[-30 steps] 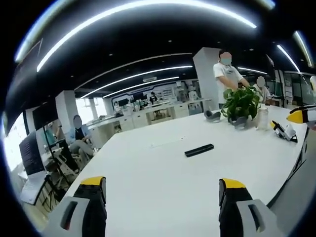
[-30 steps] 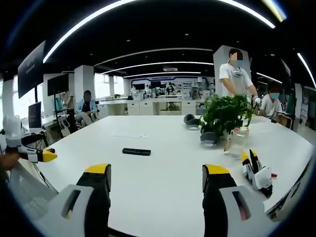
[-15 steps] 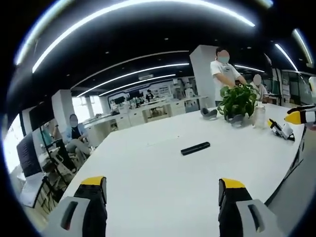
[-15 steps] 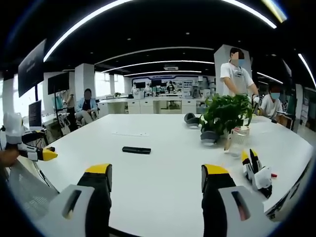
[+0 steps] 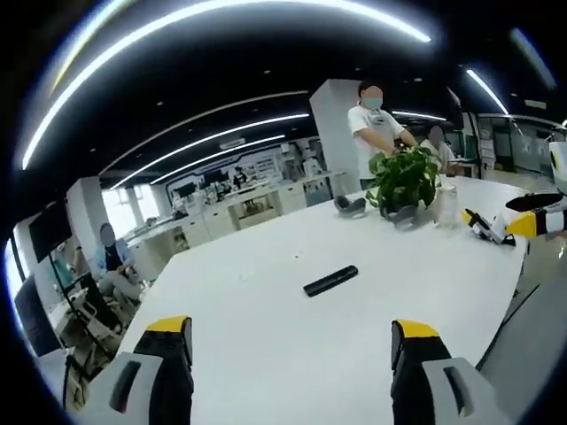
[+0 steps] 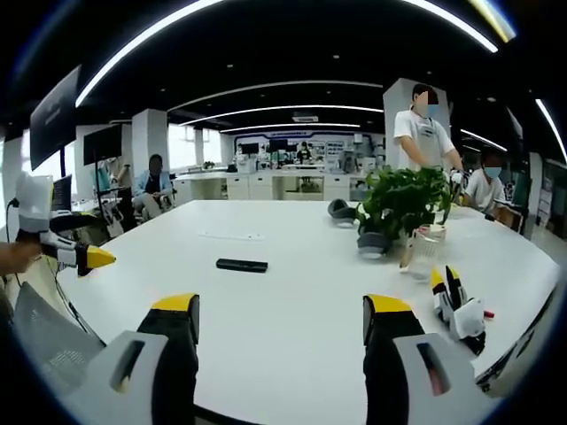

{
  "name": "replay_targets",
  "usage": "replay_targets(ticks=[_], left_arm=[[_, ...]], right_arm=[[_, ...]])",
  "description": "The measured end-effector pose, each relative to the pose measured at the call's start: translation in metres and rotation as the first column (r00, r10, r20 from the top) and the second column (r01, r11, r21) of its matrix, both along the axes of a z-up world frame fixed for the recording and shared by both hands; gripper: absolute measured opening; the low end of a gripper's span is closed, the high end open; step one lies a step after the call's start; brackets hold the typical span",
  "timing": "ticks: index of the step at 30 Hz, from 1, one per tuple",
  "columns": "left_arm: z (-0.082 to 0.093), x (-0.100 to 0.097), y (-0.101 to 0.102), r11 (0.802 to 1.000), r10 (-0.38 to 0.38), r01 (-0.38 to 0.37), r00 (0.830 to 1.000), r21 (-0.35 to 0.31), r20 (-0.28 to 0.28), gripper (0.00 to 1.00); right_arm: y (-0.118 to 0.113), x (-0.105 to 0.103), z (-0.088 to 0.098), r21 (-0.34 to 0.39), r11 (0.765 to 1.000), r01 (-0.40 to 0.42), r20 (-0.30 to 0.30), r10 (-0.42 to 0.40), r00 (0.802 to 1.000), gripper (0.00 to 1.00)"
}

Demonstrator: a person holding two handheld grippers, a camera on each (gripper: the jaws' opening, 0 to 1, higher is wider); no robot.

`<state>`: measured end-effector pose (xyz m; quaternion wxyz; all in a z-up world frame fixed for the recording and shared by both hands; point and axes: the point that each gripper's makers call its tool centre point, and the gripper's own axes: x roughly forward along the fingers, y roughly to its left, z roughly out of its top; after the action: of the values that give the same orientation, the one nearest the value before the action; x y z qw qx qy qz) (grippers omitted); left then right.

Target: Press the specified remote control buttons in sequence, fully releasing each button before pressing the next.

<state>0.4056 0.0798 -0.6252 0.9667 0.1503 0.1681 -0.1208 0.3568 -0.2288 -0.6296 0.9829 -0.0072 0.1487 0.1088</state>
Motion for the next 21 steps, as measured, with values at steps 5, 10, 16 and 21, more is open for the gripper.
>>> replay_targets(ticks=[5,10,16,21], left_arm=[[0.008,0.018,-0.004,1.0,-0.025,0.025,1.0,0.008,-0.01,0.94],[0.013,0.035,-0.009,0.997,-0.065,0.065,0.998,0.041,-0.016,0.93],[0.016,0.056,-0.02,0.989,-0.132,0.135,0.99,0.065,-0.047,0.89],[0.016,0.073,-0.03,0.981,-0.172,0.177,0.982,0.074,-0.078,0.88]], right_arm=[[0.001,0.0,-0.002,-0.007,1.0,-0.006,-0.01,0.006,1.0,0.79],[-0.001,0.0,-0.003,-0.004,1.0,0.0,-0.013,0.0,1.0,0.78],[0.0,0.0,-0.004,-0.009,1.0,0.0,-0.019,0.0,1.0,0.78],[-0.001,0.0,-0.006,-0.014,1.0,0.003,-0.029,-0.003,1.0,0.78]])
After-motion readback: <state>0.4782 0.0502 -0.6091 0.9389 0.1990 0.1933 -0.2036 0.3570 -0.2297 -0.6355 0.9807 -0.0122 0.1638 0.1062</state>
